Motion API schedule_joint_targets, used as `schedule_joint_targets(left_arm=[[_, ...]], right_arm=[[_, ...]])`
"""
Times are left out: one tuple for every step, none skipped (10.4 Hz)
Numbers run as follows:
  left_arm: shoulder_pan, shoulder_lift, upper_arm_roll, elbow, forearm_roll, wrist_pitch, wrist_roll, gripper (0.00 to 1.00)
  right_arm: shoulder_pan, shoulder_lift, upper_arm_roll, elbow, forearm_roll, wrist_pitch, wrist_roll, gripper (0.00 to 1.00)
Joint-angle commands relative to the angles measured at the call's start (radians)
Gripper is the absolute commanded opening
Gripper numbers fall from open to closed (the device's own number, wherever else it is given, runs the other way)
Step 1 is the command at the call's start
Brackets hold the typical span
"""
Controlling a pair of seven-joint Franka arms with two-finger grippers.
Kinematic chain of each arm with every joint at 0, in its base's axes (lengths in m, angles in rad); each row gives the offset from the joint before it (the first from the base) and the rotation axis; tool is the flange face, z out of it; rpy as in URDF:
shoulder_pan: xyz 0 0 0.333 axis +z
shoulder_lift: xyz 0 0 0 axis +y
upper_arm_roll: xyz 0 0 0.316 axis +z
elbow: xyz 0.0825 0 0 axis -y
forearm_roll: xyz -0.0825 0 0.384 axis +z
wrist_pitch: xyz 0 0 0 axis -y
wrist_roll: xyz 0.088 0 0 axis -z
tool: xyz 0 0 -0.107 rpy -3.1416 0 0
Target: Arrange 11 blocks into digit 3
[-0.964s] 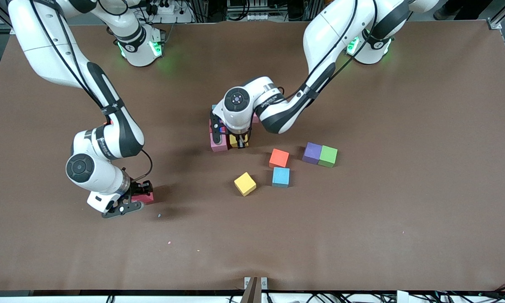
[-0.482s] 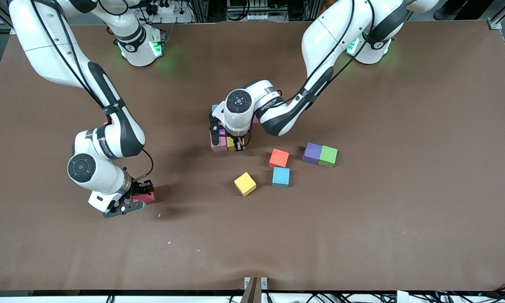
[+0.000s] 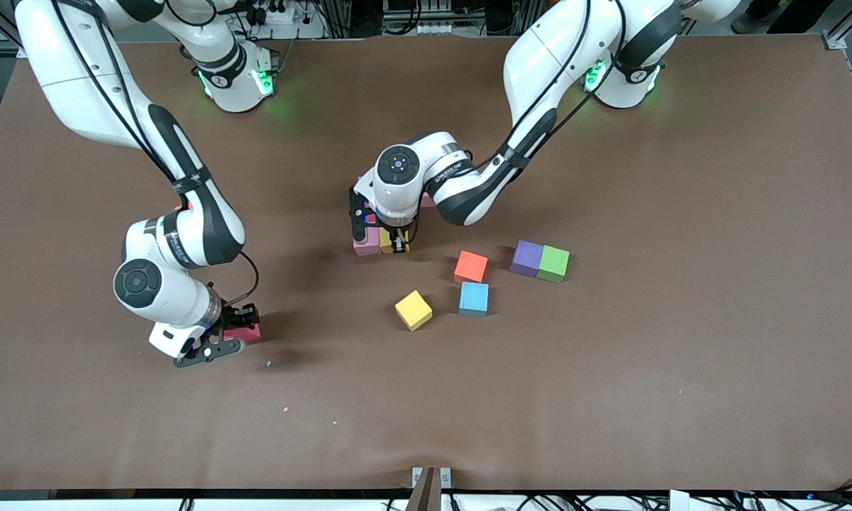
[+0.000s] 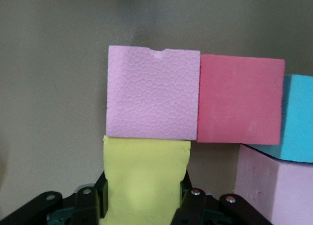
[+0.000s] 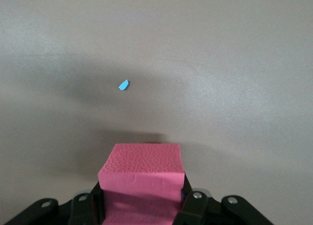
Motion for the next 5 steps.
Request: schedule_joint_targets(left_arm=[[-0.007, -0.002, 0.012, 0.007, 0.043, 0.025, 0.005, 1.0], [0.0, -0.034, 0.009, 0.005, 0.042, 0.012, 0.008, 1.0], [0.01, -0.07, 0.003, 0.005, 0.034, -0.049, 0.011, 1.0], [0.02, -0.115, -0.002, 0.007, 0.024, -0.12, 0.011, 1.0], [0.028, -0.165, -0.002, 0.005, -0.028, -0.184, 0.008, 1.0]], right_arm=[[0.009, 0.002, -0.004, 0.01, -0.01, -0.01, -0.004, 0.22], [0.015, 0.002, -0.004, 0.011, -0.008, -0.008, 0.0, 0.22], [0.024, 0.003, -0.004, 0.011, -0.008, -0.007, 0.001, 0.22], [0.03, 0.003, -0.003, 0.013, -0.004, -0.005, 0.006, 0.22], [0.041, 0.003, -0.003, 0.014, 0.0, -0.002, 0.038, 0.22]])
